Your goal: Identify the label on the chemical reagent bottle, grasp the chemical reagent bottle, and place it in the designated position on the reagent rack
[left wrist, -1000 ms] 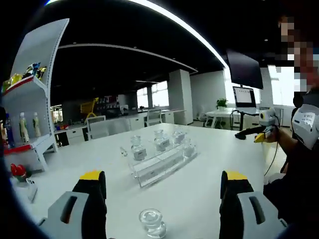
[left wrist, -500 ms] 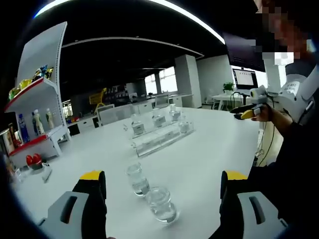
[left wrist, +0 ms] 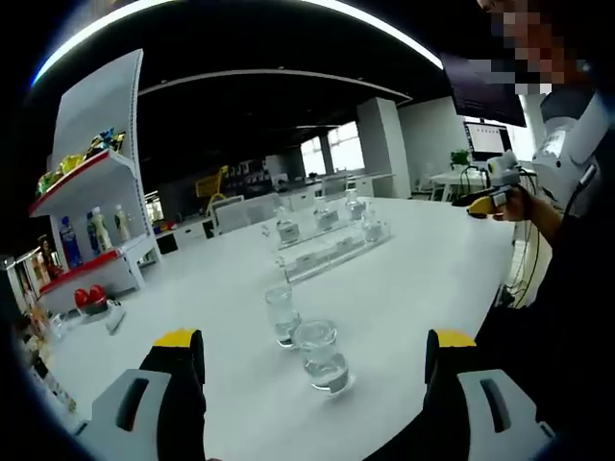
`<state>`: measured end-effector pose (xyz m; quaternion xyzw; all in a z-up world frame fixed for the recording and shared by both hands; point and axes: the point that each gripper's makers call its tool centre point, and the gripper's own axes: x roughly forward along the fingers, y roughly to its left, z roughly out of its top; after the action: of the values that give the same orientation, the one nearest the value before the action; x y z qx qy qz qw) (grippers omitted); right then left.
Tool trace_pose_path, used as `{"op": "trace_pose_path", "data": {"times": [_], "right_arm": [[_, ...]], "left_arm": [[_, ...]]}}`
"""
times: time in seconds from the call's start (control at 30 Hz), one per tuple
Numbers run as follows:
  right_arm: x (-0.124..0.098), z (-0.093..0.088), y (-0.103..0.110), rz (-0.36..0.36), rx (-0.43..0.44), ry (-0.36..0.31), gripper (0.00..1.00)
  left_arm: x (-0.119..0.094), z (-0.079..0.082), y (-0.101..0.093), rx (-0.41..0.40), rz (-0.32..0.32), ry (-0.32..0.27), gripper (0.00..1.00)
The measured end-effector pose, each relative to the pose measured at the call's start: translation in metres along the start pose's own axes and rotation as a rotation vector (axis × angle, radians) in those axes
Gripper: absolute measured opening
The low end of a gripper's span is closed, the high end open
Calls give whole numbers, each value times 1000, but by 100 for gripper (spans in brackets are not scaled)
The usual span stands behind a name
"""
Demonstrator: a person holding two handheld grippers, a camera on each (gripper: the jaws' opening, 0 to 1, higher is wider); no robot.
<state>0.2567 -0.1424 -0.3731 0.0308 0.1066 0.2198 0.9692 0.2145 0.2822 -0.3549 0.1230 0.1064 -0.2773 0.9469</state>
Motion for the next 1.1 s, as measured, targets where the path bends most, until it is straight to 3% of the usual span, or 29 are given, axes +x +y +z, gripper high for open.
{"op": "trace_pose_path", "data": {"times": [0.17, 0.43, 0.6, 0.7, 0.77, 0.9, 1.1], "right_arm": [[2, -8, 3, 5, -7, 27, 97], [-2, -6, -1, -4, 6, 10, 97], [-4, -4, -2, -9, 4, 11, 97], [-6, -1, -2, -12, -1, 6, 97], [-8, 1, -3, -15, -1, -6, 97], [-11, -2, -4, -16, 5, -7, 97], [-15, -5, -9, -33, 6, -3, 97]], "left_arm": [[9, -5, -4, 1, -27, 17, 95], [25, -16, -10, 3, -64, 26, 92], [32, -13, -13, 9, -75, 4, 88], [46, -19, -19, 28, -96, -8, 87], [53, -26, -20, 29, -106, -3, 81], [58, -26, -17, -11, -116, -41, 58], [60, -29, -12, -47, -107, -78, 46]]}}
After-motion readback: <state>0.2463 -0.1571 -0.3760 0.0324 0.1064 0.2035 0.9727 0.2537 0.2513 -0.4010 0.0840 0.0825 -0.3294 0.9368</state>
